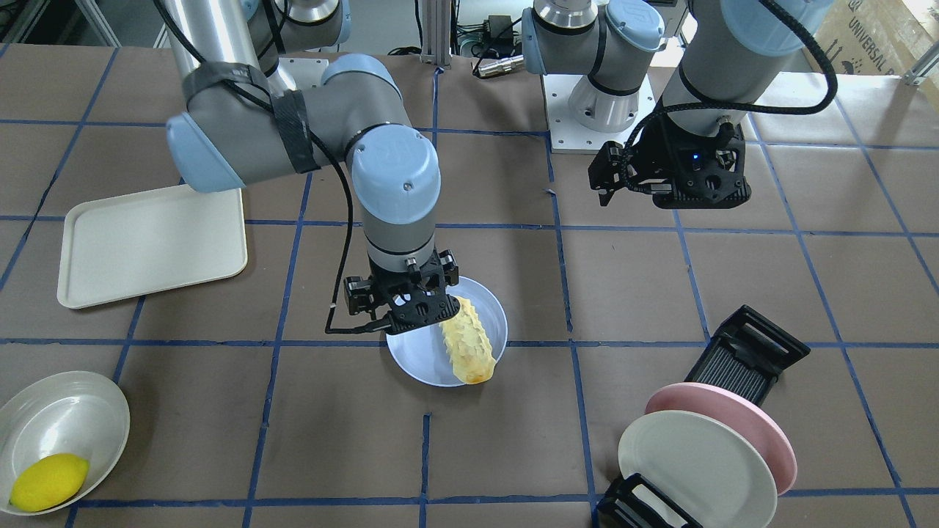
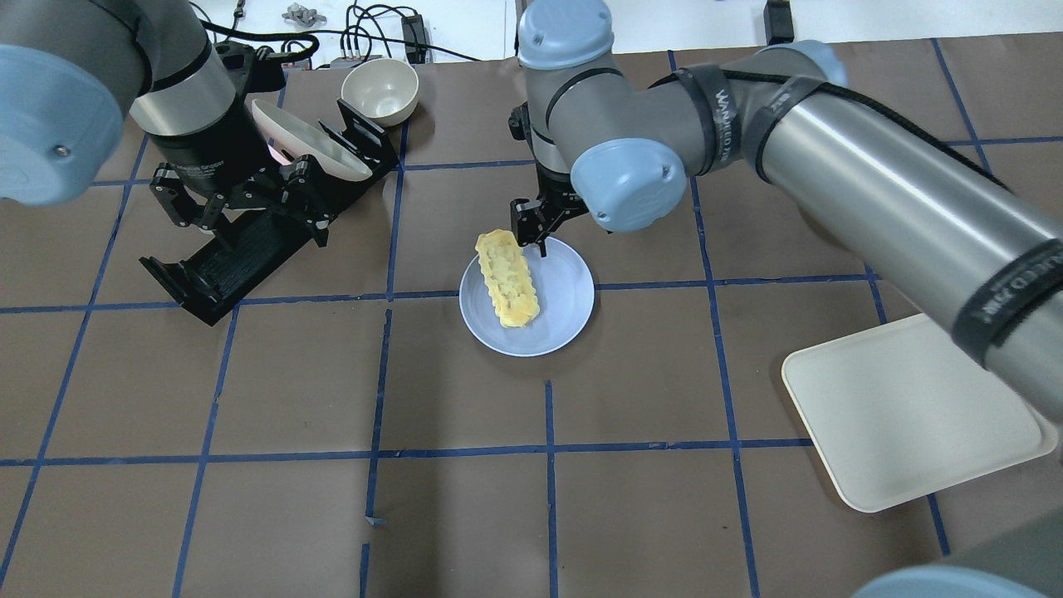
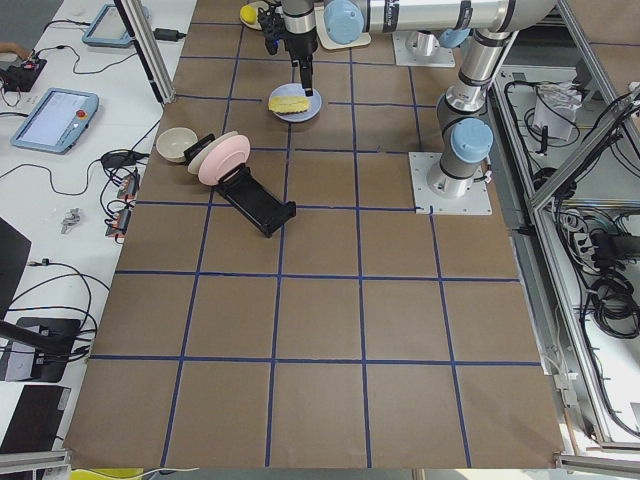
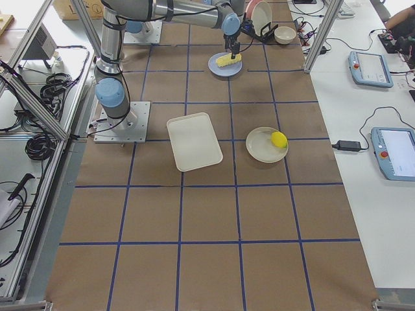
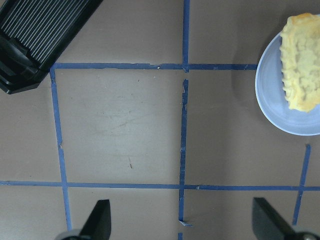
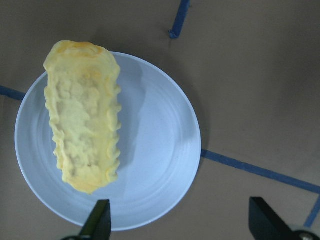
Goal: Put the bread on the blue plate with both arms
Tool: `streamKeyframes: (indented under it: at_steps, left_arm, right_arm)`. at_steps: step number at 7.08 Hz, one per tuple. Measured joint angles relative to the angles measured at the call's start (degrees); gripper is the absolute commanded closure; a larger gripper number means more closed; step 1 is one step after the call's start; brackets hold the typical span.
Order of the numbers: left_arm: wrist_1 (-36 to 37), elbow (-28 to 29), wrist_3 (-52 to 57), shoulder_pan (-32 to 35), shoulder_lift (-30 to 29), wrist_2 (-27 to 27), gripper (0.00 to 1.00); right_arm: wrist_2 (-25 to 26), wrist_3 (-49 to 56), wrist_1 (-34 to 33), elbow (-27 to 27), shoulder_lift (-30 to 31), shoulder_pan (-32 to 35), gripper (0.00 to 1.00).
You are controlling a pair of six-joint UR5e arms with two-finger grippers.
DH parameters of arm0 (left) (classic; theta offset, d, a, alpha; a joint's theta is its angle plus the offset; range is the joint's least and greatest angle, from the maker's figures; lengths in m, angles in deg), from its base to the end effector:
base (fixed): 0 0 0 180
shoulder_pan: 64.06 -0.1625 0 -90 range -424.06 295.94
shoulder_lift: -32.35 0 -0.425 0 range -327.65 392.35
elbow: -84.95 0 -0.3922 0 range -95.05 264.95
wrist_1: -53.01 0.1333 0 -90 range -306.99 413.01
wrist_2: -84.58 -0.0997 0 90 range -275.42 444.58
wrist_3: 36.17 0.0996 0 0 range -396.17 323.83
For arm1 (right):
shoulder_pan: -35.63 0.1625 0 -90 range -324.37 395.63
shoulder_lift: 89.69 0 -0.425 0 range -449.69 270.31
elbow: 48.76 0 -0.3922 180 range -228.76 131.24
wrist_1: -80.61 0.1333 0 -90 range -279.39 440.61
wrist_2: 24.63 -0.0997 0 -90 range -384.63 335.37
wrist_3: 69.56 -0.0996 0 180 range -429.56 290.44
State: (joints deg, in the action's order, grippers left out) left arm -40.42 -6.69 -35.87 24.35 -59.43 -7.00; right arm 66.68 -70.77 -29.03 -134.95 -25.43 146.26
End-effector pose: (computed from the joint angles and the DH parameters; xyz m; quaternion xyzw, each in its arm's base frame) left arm -0.1169 -0.4952 0.4532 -0.0104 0.9981 0.0600 0.0128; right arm 0.3495 -0.5566 0.2954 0.1688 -0.9854 -0.0175 0.0150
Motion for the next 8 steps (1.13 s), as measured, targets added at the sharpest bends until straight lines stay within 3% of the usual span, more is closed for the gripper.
streamKeyframes:
  at_steps: [4, 8]
  left_arm:
    - [0.0, -0.06, 0.27, 0.0, 0.06, 0.0, 0.0]
    - [0.02, -0.33, 0.65, 0.0, 0.26, 0.0, 0.0]
  right_arm:
    - [0.02, 0.0, -6.9, 0.43, -5.57, 1.83, 0.04]
    - [0.33, 0.54, -3.54, 2.82, -2.78, -0.06, 0.01]
